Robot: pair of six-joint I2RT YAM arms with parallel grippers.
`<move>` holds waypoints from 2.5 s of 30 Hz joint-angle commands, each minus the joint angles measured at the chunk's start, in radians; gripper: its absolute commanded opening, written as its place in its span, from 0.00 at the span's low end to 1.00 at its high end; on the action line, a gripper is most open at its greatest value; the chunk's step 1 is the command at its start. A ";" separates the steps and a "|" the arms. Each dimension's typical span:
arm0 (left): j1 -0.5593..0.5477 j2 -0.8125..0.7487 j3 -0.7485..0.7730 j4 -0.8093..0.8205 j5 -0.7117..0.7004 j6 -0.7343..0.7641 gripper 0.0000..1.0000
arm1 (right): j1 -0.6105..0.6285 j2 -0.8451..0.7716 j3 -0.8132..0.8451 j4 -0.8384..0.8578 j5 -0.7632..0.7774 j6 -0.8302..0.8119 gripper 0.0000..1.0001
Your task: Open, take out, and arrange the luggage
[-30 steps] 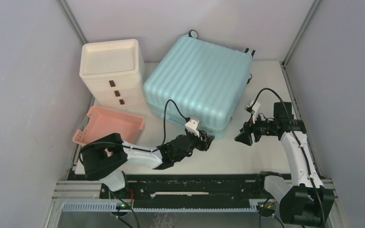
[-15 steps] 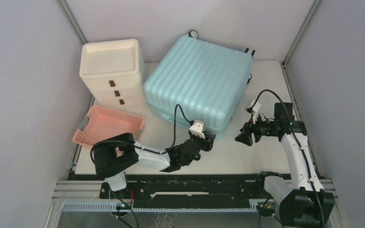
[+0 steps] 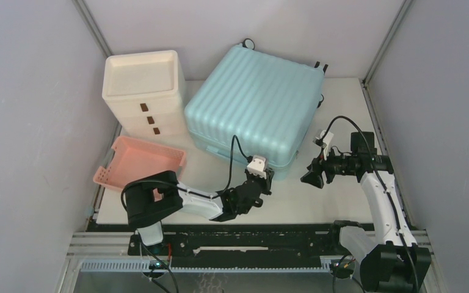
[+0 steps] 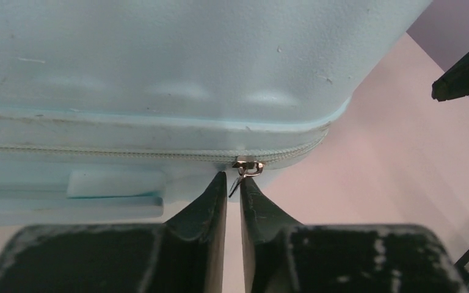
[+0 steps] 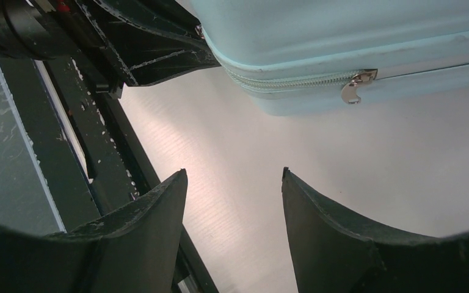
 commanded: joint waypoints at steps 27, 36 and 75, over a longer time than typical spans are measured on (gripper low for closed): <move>0.075 -0.177 -0.151 0.043 0.120 0.058 0.00 | 0.025 -0.006 0.036 0.008 0.010 -0.007 0.66; 0.123 -0.219 -0.180 0.058 0.101 0.045 0.00 | 0.027 -0.001 0.036 0.009 0.014 -0.007 0.66; 0.522 -0.524 -0.380 -0.093 0.164 0.154 0.00 | 0.039 0.007 0.036 0.010 0.032 -0.006 0.66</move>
